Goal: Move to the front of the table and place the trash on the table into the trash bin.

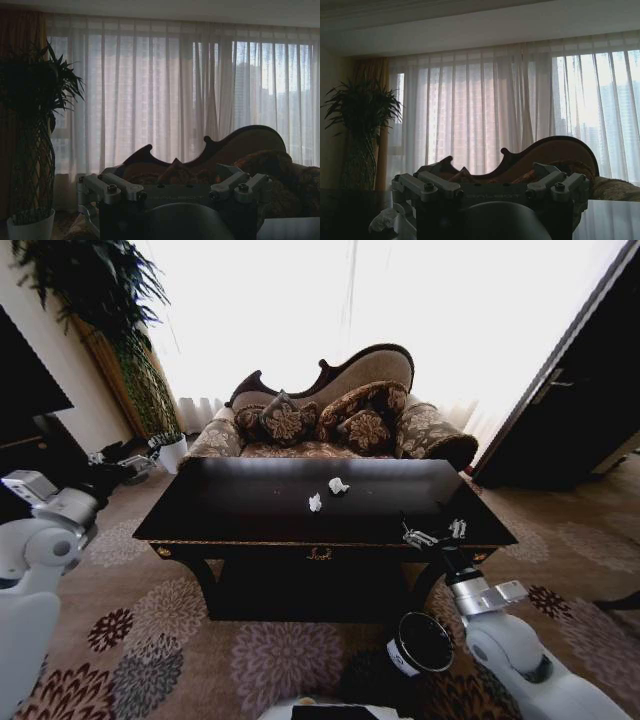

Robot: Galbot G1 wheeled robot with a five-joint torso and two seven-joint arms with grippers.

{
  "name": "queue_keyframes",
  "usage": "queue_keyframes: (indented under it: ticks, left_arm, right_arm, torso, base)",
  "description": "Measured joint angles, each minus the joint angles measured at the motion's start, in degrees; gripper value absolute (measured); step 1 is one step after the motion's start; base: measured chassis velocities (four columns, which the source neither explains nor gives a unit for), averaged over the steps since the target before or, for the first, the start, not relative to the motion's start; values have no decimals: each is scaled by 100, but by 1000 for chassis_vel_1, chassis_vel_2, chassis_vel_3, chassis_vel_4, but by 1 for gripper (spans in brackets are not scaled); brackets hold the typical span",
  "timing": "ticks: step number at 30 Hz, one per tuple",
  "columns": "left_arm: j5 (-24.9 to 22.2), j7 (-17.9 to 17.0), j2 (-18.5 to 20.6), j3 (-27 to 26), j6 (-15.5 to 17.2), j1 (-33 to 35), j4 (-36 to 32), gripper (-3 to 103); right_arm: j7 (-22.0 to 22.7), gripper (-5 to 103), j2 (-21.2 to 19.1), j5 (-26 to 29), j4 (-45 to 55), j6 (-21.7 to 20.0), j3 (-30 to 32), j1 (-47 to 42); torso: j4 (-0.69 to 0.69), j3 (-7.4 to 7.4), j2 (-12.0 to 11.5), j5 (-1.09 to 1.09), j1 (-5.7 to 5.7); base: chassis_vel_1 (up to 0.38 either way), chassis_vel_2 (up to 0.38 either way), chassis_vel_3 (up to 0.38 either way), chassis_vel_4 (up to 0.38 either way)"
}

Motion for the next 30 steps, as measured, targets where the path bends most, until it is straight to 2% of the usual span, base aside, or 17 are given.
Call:
queue_keyframes:
  ticks: [2,6,9,13,21,22,24,27,28,30]
  left_arm:
    - [6,-16,-42,-52,17,66,-28,100]
    - [45,-21,-77,-49,23,122,-61,100]
    - [103,-20,-100,-19,22,200,-120,100]
    - [242,2,-218,-54,-20,552,-364,100]
    - [371,35,-346,-149,-69,972,-618,100]
    - [376,43,-350,-218,-74,1083,-681,100]
    - [376,44,-350,-233,-74,1102,-692,100]
    - [377,49,-365,-383,-80,1249,-748,100]
    - [377,49,-365,-383,-80,1249,-748,100]
    - [398,52,-416,-457,-85,1345,-783,100]
  right_arm:
    - [-45,100,214,-44,-20,2,-49,60]
    - [-71,100,382,-89,-46,0,-33,73]
    - [-43,100,367,-108,-61,-37,-28,82]
    - [123,100,12,-39,-83,-241,-104,384]
    - [162,100,-570,216,-437,-295,-441,1075]
    - [162,100,-793,262,-603,-273,-684,1358]
    - [162,100,-828,273,-628,-272,-732,1415]
    - [162,100,-1154,362,-913,-273,-1355,2116]
    - [162,100,-1154,362,-913,-273,-1355,2116]
    - [178,100,-1344,443,-1180,-275,-1905,2692]
  torso:
    - [0,0,0,1,0]
    - [0,0,0,1,0]
    - [-3,0,0,0,0]
    - [-1,0,0,1,0]
    - [0,0,0,1,0]
    - [0,0,0,2,0]
    - [0,0,0,2,0]
    - [-1,0,0,2,0]
    - [-1,0,0,2,0]
    - [0,0,0,1,0]
  base:
    - [0,0,0,0]
    - [0,0,0,0]
    - [0,0,0,0]
    - [0,0,0,0]
    - [0,0,0,0]
    - [0,0,0,0]
    - [0,0,0,0]
    - [0,0,0,0]
    - [0,0,0,0]
    - [0,0,0,0]
